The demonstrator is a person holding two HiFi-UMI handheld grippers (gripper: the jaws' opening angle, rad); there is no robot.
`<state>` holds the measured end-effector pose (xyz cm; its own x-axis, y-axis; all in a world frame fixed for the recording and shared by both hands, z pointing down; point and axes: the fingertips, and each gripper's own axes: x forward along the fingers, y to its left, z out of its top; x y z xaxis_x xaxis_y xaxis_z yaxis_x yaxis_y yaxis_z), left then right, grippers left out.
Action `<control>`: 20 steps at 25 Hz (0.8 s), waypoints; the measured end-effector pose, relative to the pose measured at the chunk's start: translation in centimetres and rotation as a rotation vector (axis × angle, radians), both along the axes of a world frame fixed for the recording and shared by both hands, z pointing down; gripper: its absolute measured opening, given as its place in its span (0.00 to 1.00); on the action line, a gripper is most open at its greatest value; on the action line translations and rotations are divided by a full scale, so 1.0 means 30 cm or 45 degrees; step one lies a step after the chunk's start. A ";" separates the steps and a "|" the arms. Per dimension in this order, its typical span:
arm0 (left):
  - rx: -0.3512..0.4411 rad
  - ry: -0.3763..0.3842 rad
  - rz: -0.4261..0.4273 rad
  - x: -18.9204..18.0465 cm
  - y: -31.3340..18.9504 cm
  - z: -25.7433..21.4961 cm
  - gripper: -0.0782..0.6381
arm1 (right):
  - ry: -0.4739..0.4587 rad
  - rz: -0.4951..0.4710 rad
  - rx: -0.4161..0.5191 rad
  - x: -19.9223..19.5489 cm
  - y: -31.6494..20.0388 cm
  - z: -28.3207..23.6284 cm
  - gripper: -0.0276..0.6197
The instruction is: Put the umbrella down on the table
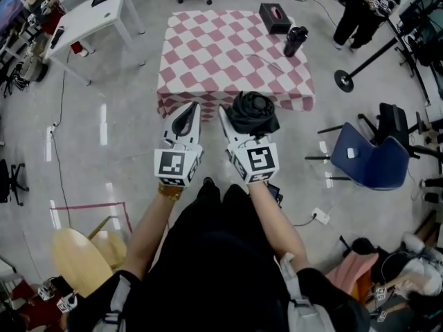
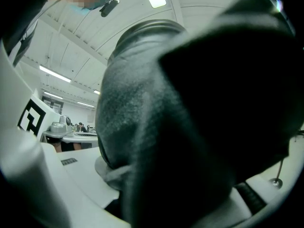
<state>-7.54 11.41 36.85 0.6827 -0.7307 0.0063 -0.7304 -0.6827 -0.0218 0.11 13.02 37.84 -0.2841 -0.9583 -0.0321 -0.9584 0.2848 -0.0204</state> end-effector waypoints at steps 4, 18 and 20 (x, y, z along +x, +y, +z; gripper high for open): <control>0.002 -0.007 0.028 -0.013 -0.058 0.010 0.13 | 0.003 0.016 -0.013 -0.017 -0.060 0.003 0.32; -0.030 -0.047 -0.016 0.038 -0.386 0.077 0.13 | -0.030 0.003 -0.058 0.092 -0.438 0.091 0.32; -0.038 -0.040 -0.023 0.056 -0.447 0.088 0.13 | -0.031 -0.004 -0.080 0.115 -0.512 0.112 0.32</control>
<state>-5.86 -1.99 39.48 0.6683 -0.7423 0.0496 -0.7421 -0.6698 -0.0251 3.57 -2.33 41.18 -0.2867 -0.9578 0.0209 -0.9566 0.2849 -0.0619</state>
